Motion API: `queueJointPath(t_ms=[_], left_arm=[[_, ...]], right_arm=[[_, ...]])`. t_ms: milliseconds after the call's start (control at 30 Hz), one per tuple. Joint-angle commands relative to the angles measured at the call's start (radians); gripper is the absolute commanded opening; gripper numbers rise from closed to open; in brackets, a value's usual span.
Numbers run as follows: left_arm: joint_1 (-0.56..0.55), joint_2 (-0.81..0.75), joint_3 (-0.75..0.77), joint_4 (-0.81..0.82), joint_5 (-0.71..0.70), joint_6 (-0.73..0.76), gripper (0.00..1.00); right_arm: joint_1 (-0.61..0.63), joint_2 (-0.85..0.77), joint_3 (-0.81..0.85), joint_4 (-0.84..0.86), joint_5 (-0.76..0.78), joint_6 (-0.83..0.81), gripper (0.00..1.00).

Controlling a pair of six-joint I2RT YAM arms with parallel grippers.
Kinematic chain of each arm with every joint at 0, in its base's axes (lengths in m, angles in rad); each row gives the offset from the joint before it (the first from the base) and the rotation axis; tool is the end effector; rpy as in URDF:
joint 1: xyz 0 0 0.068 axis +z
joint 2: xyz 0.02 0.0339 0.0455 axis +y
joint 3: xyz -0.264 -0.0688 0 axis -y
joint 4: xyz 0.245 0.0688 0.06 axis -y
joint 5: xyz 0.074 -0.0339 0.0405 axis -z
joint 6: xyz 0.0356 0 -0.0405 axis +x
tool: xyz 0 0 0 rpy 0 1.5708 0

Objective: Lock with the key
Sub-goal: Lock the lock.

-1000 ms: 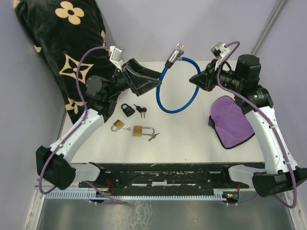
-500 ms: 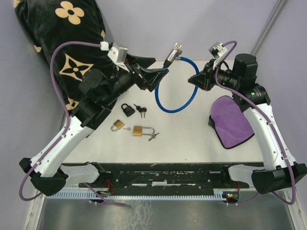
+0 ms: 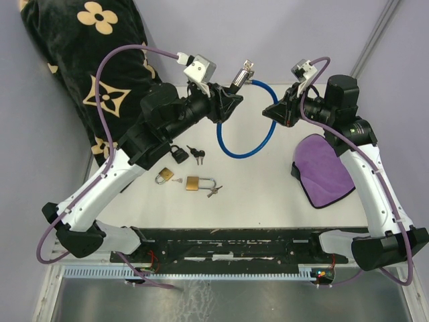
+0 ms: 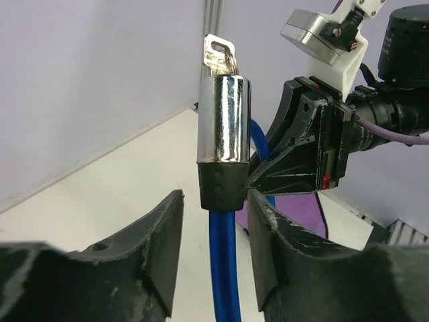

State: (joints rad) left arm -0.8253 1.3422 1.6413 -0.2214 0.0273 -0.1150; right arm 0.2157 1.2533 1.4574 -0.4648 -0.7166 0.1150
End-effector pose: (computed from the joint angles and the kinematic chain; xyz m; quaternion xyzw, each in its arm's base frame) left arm 0.1932 -0.2107 0.5087 0.2455 0.6332 -0.3408 0.6501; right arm 0.2517 0.0791 0.4467 -0.2507 0.7310 0.3682 0.5170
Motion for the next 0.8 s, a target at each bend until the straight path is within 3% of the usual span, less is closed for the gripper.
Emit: queueJointPath(t_ms=[0,133,300,567,767], left_arm=[[-0.004,0.012,0.081,0.009,0.015,0.040,0.44],[-0.004,0.031,0.110,-0.007,0.051,0.040,0.38],[-0.002,0.064,0.170,-0.062,0.133,0.029,0.05],[0.118,0.060,0.140,0.043,0.383,-0.169,0.03],[0.161,0.117,0.174,0.019,0.536,-0.278,0.03]], right_arm=[[-0.003,-0.013,0.019,0.063,-0.029,0.003,0.02],[-0.002,-0.017,0.019,0.055,-0.034,-0.015,0.02],[-0.001,-0.036,0.005,0.071,-0.087,-0.043,0.02],[0.024,-0.072,0.015,-0.006,-0.153,-0.189,0.02],[0.036,-0.080,0.074,-0.110,-0.136,-0.319,0.02]])
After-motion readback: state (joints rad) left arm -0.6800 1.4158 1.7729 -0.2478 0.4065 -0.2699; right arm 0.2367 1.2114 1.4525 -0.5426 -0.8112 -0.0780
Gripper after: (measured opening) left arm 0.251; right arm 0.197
